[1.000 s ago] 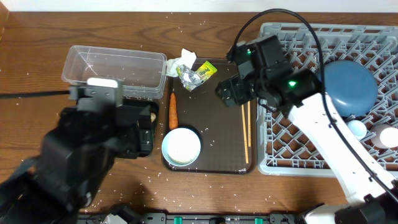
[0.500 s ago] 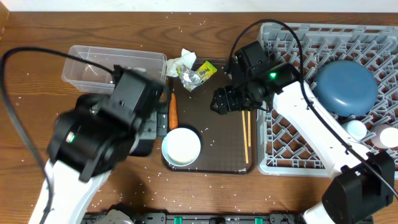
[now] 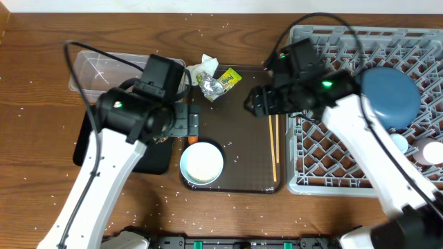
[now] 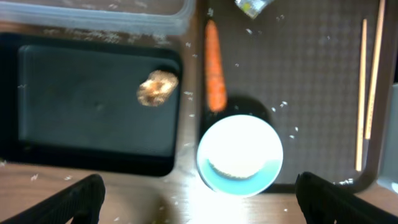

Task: Sort waste into correct bins and load items into the dishwasher rack

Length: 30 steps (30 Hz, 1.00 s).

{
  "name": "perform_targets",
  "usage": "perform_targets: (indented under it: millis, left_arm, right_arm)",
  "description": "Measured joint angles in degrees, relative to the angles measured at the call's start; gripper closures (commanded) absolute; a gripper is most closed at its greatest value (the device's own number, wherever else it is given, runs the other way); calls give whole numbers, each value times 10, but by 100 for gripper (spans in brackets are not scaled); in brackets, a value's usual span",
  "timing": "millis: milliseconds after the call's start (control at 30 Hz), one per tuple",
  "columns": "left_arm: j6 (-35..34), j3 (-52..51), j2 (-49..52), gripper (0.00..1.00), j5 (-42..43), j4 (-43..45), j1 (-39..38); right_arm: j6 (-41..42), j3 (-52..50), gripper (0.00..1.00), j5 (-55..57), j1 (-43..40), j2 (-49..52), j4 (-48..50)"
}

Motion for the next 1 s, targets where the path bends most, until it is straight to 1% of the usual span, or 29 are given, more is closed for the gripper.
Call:
perform_targets:
  millis: [33,67,167,300,333,367,400,500,667,767,800,867,900,1000]
  left_arm:
    - [5,-9,5,1,5,21,0]
    - [8,-19,12,3,10,45,0]
    - [19,-36,30,6,25,86,0]
    - [38,-49,70,7,68,86,-1]
    - [39,-53,78,8,79,86,-2]
    - [42,-60,88,12,96,86,-4]
    - [42,-68,97,14,112,86,-7]
    - [50,-94,126,15,148,85,-26]
    - [52,-126,158,30,152,80,-59]
    - [54,-129,159,30,151,75,-80]
    - [54,-129,159,36,151,77,-90]
    - [48,-136,159,51,152,90,-111]
    - [47,-142,159,57,152,101,-123]
    - [35,-180,158,58,156,140,-153]
  right_arm:
    - [0,0,22,0,-7,-16,2]
    - [0,0,22,0,-12,-33,3]
    - [2,0,22,2,-24,-72,3]
    - [2,0,20,3,-44,-104,-9]
    - [3,0,18,7,-47,-108,-17]
    - [4,0,18,13,-49,-111,-24]
    - [4,0,18,17,-54,-113,-31]
    - [4,0,17,31,-65,-114,-44]
    - [4,0,16,45,-89,-114,-53]
    - [4,0,15,49,-97,-114,-55]
    - [4,0,15,49,-99,-114,-55]
    - [4,0,14,50,-99,-114,-55]
    - [4,0,14,50,-99,-114,-56]
    - [4,0,14,50,-99,-114,-59]
